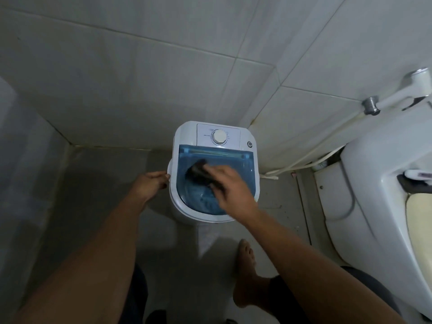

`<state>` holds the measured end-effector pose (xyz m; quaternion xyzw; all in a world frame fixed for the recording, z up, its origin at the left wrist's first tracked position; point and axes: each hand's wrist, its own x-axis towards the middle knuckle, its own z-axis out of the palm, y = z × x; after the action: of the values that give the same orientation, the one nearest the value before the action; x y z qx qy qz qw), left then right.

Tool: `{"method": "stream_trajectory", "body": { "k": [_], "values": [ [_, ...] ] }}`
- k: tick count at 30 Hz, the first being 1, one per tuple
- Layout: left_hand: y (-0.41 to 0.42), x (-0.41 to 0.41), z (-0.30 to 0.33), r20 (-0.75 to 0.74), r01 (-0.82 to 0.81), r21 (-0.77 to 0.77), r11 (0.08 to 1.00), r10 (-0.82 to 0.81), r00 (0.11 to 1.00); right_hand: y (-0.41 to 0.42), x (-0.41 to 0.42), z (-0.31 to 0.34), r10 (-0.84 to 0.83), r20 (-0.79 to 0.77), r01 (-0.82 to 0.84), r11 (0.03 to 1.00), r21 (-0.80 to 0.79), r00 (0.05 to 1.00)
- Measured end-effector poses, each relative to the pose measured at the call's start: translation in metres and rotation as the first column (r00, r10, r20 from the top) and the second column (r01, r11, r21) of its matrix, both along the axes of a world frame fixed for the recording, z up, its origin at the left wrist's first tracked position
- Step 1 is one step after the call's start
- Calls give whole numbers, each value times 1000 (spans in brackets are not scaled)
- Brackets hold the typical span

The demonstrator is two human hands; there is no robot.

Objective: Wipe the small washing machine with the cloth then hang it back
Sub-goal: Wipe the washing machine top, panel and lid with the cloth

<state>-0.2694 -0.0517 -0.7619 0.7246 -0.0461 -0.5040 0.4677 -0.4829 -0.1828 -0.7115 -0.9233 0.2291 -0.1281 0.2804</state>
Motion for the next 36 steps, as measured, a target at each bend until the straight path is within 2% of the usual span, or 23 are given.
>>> {"method": "stream_trajectory", "body": {
  "k": [2, 4, 6, 7, 9, 12, 14, 17, 21, 24, 25, 27, 30, 33, 36],
  "values": [
    [0, -1, 1, 4, -1, -4, 1000, 1, 1000, -22, -23, 8, -269, 43, 267, 962, 51, 962],
    [0, -2, 2, 11, -7, -9, 1000, 7, 1000, -29, -54, 7, -504, 44, 499, 862, 91, 862],
    [-1, -3, 3, 10, -8, -17, 1000, 9, 1000, -9, -82, -4, -633, 26, 629, 772, 97, 773],
    [-1, -3, 4, 10, -3, -21, 1000, 3, 1000, 8, -93, -12, -650, 14, 647, 757, 91, 760],
    [-2, -3, 3, 9, -1, -22, 1000, 1, 1000, 45, -103, -27, -654, -10, 650, 751, 111, 757],
    [-2, -4, 2, 13, -5, -22, 1000, 6, 1000, 76, -94, -42, -667, 48, 657, 742, 132, 743],
    [-3, -4, 3, 9, -9, -22, 1000, 9, 1000, 87, -83, -45, -627, 70, 618, 778, 115, 776],
    [-3, -2, 2, 6, 2, -14, 1000, -1, 1000, 110, -62, -42, -505, 63, 501, 863, 71, 861],
    [-1, -1, -2, 7, 8, -13, 1000, -8, 1000, 124, -36, -39, -315, -36, 315, 949, 8, 948],
    [0, -1, -1, 5, 8, -17, 1000, -8, 1000, 111, -29, -30, -171, -29, 172, 985, 30, 985],
    [0, -1, -1, 8, 13, -15, 1000, -13, 1000, 105, -33, -25, -181, 22, 180, 982, 59, 983],
    [-1, -3, -1, 17, 13, -20, 1000, -12, 1000, 89, -51, -23, -302, 119, 295, 953, 75, 946],
    [-2, -3, -2, 21, -3, -28, 1000, 4, 1000, 70, -80, -32, -518, 93, 519, 855, 24, 850],
    [-2, 0, -5, 25, -3, -28, 1000, 4, 1000, 74, -79, -39, -468, -19, 462, 877, -131, 884],
    [-1, 4, -13, 28, 11, -24, 1000, -11, 1000, 83, -69, -45, -386, -90, 363, 911, -197, 918]
  ]
}}
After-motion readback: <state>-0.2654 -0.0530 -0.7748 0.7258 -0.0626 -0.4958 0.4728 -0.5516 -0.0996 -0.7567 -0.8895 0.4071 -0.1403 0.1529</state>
